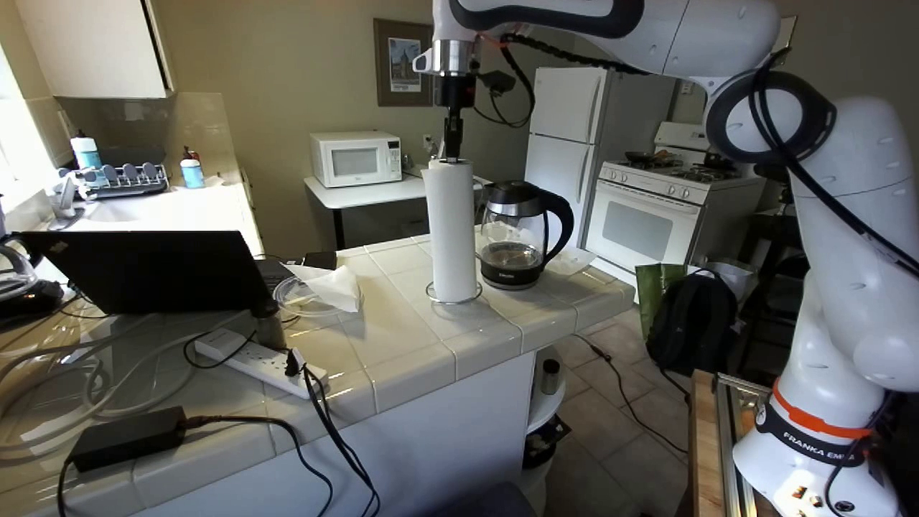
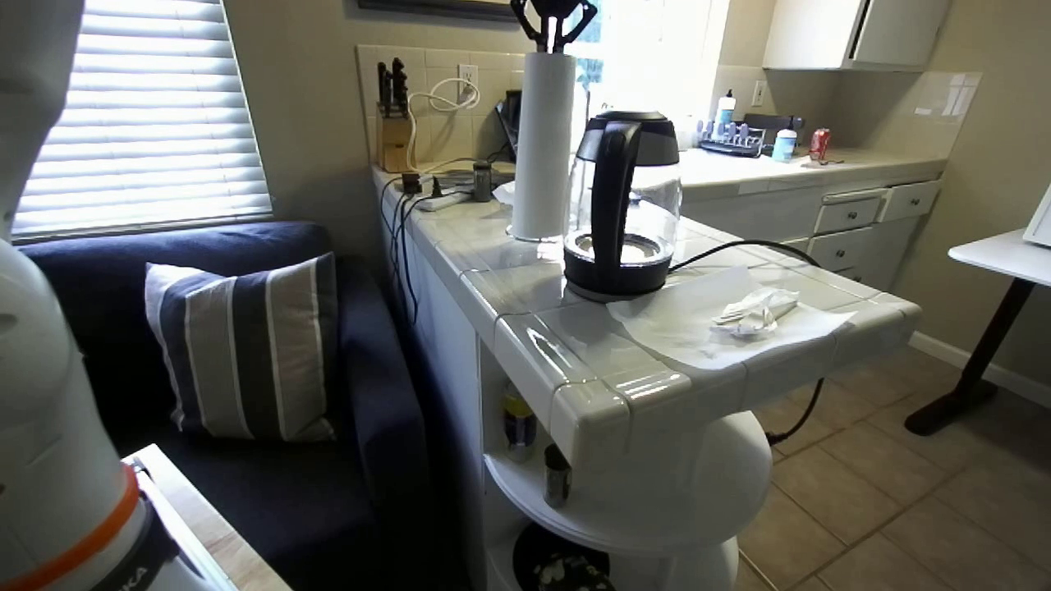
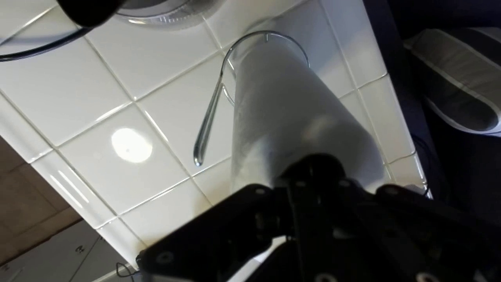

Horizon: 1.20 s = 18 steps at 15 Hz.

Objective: Move the toilet paper roll and stand to the back right side of the counter.

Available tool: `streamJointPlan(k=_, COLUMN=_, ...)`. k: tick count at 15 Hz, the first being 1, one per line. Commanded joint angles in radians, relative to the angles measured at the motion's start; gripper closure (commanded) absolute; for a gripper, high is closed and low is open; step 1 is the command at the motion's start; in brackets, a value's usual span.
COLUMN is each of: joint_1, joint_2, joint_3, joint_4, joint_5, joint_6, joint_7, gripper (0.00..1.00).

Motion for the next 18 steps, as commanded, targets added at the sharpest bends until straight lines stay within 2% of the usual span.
streamJointPlan(k=1, joint_1=0.007, joint_2=-0.024, joint_3=-0.013, joint_4=0.049, joint_5=-0.021, joint_6=-0.040, joint_7=0.047, gripper=0.98)
streamJointPlan(k=10, joint_1=-0.012, joint_2=-0.077, joint_3=-0.058, joint_4=0.148, joint_5=-0.023, joint_6=0.017, joint_7=0.127, gripper=0.98)
streamJointPlan(k=18, joint_1=-0.036, joint_2=-0.086, joint_3=-0.113, joint_4=0.285, joint_5=-0.040, joint_6=0.005, joint_7=0.186, gripper=0.98)
